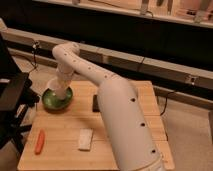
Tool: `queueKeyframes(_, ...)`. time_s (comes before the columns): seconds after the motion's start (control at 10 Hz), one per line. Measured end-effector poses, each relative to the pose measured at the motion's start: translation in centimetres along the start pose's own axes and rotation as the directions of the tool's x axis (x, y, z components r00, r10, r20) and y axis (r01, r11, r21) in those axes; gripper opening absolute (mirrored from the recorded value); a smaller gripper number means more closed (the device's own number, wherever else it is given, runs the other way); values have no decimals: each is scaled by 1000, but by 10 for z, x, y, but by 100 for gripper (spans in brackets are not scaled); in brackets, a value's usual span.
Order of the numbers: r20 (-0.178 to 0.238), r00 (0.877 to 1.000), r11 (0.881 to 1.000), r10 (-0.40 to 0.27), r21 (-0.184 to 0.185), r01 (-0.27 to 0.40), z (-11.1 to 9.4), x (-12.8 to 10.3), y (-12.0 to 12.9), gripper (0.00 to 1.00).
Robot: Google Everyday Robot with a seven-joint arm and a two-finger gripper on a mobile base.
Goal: Place the ceramic cup in the ceramic bowl
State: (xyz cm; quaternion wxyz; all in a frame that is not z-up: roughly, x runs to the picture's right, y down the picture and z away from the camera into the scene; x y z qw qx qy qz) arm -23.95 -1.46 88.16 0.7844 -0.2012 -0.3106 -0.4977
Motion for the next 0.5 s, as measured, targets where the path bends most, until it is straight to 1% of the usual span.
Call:
queueKeyframes(0.1,11,1000,1000,-9,4,8,4,-2,-2,78)
queueKeyframes(0.2,18,1000,1000,-15,8,15,7,-4,-5,78)
queueKeyframes(0.3,10,1000,1000,-16,6,16,6,-4,-6,78)
queueKeyframes(0.5,3,1000,1000,-5,11,5,-5,3,-2,79)
